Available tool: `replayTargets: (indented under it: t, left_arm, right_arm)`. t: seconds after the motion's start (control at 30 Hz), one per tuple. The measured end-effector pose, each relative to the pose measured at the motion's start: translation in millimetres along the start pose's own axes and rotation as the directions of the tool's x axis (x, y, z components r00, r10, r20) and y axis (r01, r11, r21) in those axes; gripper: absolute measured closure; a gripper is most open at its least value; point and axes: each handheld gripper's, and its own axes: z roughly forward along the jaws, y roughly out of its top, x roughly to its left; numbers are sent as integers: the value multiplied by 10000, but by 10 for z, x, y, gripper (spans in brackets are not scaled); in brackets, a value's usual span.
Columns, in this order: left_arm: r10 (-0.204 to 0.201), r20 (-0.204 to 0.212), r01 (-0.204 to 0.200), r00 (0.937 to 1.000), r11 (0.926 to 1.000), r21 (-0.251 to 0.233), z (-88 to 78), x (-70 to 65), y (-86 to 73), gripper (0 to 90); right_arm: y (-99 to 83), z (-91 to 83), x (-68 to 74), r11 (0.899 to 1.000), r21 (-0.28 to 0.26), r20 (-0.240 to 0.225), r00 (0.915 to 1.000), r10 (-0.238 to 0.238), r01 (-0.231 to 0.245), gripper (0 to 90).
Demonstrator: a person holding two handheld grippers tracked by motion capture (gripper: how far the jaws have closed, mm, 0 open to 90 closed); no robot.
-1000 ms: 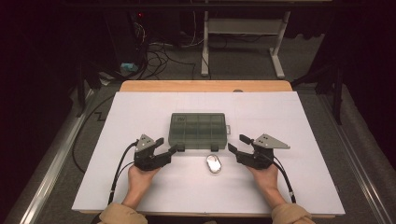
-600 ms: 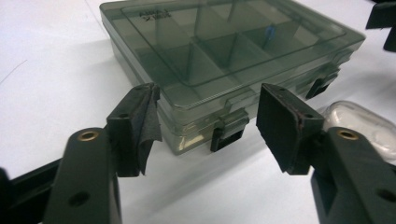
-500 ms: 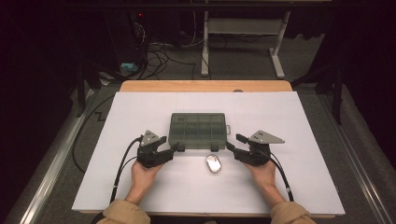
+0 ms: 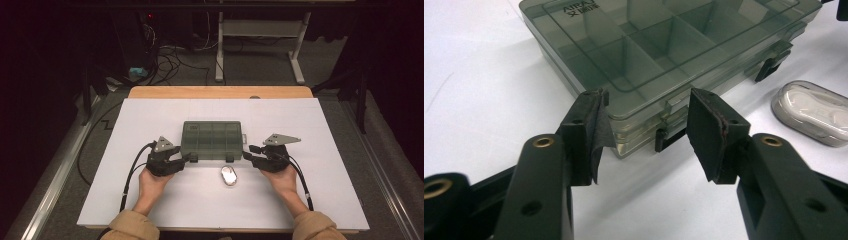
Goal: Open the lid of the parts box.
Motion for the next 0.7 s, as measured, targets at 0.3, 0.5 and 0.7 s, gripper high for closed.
replayTargets:
  t: [0.3, 0.5, 0.7]
  left_arm:
    - [73, -52, -69, 10000, 9976, 693, -46, 56, 65, 552]
    - [78, -125, -63, 9999, 9926, 1214, -46, 88, 78, 596]
    - [305, -193, -261, 9993, 9800, 1972, -10, 85, 62, 643]
  right_arm:
    - [69, 12, -19, 9941, 1052, 38, 9997, -261, 256, 791]
    - [81, 37, -19, 9855, 1654, 19, 9993, -379, 371, 854]
    - [106, 92, -11, 9760, 2132, -94, 9990, -436, 446, 870]
